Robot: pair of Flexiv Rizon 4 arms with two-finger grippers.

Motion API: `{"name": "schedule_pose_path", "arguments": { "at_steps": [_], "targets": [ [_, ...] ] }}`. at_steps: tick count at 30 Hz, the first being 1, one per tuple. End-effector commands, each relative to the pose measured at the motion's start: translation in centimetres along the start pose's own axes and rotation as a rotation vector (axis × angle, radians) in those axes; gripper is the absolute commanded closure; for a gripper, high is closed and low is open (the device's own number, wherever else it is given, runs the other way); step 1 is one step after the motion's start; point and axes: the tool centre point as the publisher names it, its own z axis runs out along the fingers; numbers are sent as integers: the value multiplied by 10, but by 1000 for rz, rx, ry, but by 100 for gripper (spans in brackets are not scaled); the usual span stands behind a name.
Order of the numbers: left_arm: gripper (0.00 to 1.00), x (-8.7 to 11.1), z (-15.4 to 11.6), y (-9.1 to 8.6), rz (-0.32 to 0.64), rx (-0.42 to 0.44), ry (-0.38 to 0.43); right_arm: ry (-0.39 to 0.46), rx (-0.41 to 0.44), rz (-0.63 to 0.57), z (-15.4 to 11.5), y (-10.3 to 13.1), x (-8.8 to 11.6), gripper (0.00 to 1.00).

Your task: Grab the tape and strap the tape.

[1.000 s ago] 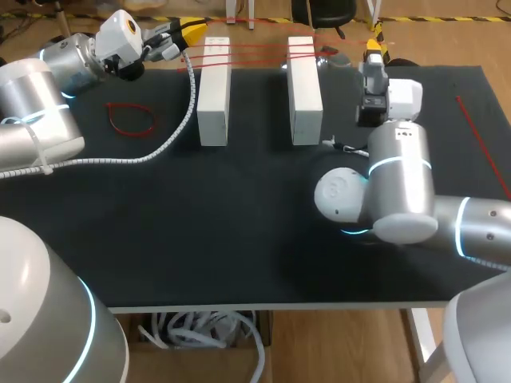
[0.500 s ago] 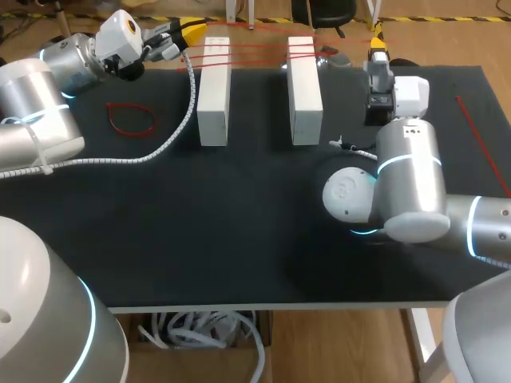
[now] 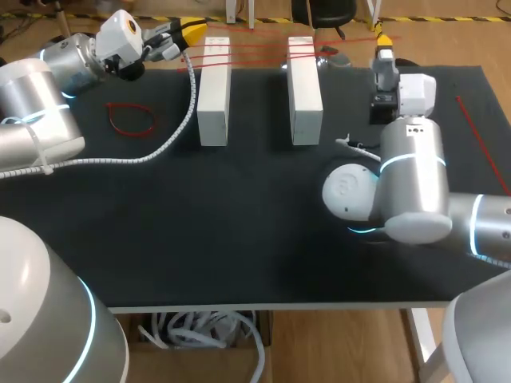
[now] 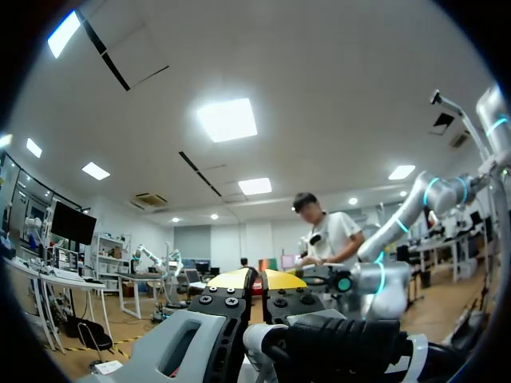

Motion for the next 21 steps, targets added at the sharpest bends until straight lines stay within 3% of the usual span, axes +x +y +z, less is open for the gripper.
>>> {"name": "schedule_pose_path", "arguments": {
  "at_steps": [1,8,21],
  "targets": [
    [100,1,0,1,2,2,-2,-43,-20,16,0,0,11,100],
    [100,1,0,1,2,2,-2,-19,-22,58,0,-1,23,100],
    [100,1,0,1,2,2,-2,-18,-1,25,-3,-6,19,100]
  ]
}}
